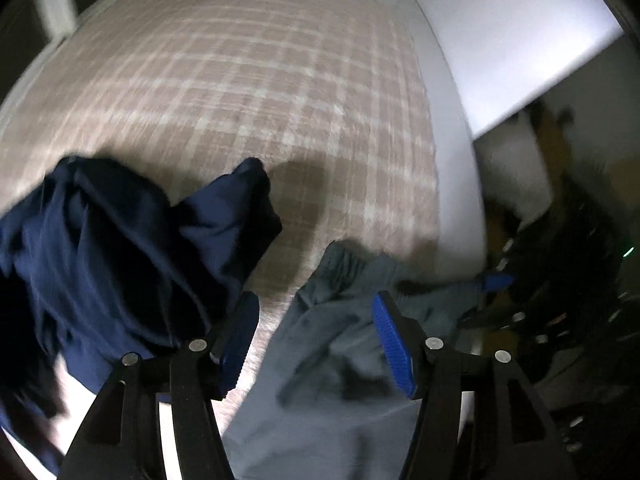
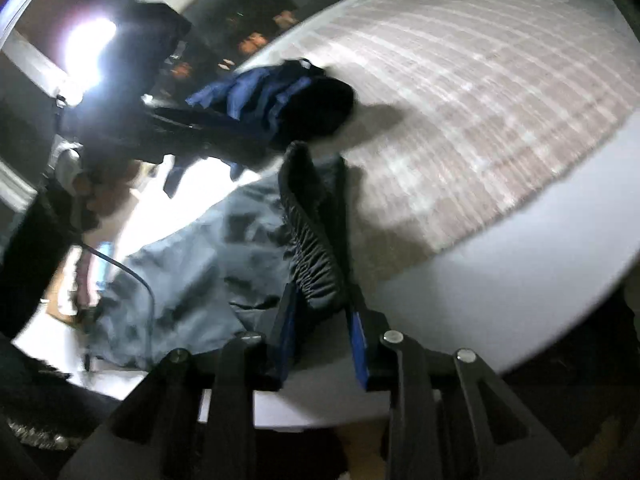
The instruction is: Fold clothes
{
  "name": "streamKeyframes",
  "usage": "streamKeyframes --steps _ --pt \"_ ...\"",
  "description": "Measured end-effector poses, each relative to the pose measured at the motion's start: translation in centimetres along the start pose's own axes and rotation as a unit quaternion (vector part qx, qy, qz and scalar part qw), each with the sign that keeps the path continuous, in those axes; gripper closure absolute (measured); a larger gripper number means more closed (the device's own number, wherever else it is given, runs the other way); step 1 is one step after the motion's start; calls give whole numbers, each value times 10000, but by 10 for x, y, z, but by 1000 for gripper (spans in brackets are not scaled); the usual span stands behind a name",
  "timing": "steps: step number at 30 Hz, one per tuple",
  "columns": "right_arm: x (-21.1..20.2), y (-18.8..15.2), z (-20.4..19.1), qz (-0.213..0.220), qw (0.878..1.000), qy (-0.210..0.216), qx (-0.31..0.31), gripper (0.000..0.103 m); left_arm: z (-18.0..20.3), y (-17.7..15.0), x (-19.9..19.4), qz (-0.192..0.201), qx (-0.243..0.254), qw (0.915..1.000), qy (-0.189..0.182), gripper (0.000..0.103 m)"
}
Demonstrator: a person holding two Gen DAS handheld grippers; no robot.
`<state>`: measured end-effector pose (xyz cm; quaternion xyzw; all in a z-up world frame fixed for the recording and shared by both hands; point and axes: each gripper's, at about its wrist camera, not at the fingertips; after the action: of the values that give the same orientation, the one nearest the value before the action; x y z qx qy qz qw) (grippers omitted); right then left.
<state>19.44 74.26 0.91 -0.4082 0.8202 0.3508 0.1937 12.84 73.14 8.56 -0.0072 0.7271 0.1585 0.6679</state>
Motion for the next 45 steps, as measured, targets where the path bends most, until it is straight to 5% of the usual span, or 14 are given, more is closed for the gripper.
streamKeyframes --steps 6,11,15,19,22,29,34,42,45 --pt "-1 -7 15 339 9986 67 403 66 43 15 28 -6 1161 9924 395 47" --pt "5 -3 9 436 9989 -90 172 66 42 18 38 81 949 9954 -90 63" --pt "6 0 8 408 9991 -146 11 66 40 12 32 262 1073 9939 15 69" --pt "5 5 10 394 9992 -106 -7 66 25 10 33 -48 816 9967 -30 42" --pt "10 9 7 317 9994 -75 -110 66 24 5 37 -18 890 9960 30 42" --pt "14 12 -3 63 9993 -135 -338 66 26 -7 25 356 932 9948 -187 95" --pt "-8 27 5 274 9989 147 -355 40 3 -23 -23 951 898 9891 -669 96" --pt "38 52 12 -459 9915 1033 -640 38 2 -39 -41 1128 952 9855 -830 96" --pt "56 61 15 -733 9851 1363 -745 38 -3 -40 -36 1118 834 9886 -569 96"
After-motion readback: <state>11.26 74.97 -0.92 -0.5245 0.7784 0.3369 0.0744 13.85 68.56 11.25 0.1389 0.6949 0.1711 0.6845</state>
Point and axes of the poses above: each gripper's, at about its wrist camera, not at the fingertips, and x roughly the way its jaws point, z to its right, y to its top, and after that the axes turned 15 degrees about y, right-handed
